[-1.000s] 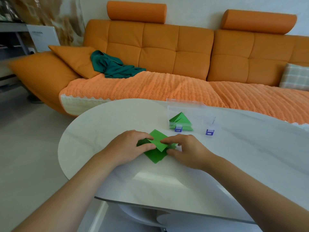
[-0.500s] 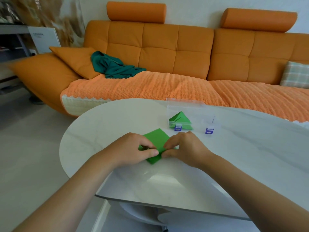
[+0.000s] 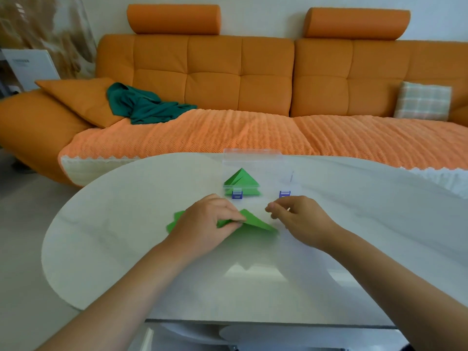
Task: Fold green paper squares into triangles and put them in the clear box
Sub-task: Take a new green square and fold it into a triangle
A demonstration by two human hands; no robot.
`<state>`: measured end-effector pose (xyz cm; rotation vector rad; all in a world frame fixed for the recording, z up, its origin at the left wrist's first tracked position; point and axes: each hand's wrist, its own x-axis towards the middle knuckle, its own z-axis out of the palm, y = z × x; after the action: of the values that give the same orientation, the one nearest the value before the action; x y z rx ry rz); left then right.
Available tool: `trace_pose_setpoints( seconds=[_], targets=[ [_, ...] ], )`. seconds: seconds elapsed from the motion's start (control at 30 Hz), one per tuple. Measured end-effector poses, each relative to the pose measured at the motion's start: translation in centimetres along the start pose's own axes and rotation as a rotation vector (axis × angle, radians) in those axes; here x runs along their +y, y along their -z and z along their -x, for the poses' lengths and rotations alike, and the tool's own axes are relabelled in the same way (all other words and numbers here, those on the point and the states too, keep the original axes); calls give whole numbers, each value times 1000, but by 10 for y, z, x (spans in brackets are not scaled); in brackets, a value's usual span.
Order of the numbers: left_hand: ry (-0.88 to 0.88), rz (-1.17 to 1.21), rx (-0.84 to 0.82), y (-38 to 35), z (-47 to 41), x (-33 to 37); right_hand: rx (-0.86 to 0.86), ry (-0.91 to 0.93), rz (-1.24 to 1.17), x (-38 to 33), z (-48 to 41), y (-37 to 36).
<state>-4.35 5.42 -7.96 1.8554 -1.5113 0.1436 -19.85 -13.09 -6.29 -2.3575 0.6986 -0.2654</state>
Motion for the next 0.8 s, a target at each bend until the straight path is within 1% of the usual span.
trace_pose_setpoints(
  seconds=[0.1,0.17,0.23,0.33,0.4,0.53,0.63,0.73,0.8],
  targets=[
    [-68,58,82,-13,-8,10,9,-93,-33,8,-2,7],
    [-93,109,163,-18,-12,17,1,-152,-176,7,-3,11],
    [-128,144,232,-22,-17,23,-39,-220,-375,5,-3,13],
    [-174,170,256,-28,-19,28,-95,-284,-571,9,-7,17],
    [-177,159,210,-33,-19,28,-80,-277,-553,13,-10,21],
    [-150,86,34,-36,-15,29,-30,-231,-486,15,-11,24],
    [-42,20,-73,-36,-13,30,-5,-179,-389,14,-9,19],
    [81,25,-93,-36,-13,33,-29,-108,-332,9,-5,17],
    [172,76,-89,-35,-16,37,-26,-86,-332,6,-3,15]
  ],
)
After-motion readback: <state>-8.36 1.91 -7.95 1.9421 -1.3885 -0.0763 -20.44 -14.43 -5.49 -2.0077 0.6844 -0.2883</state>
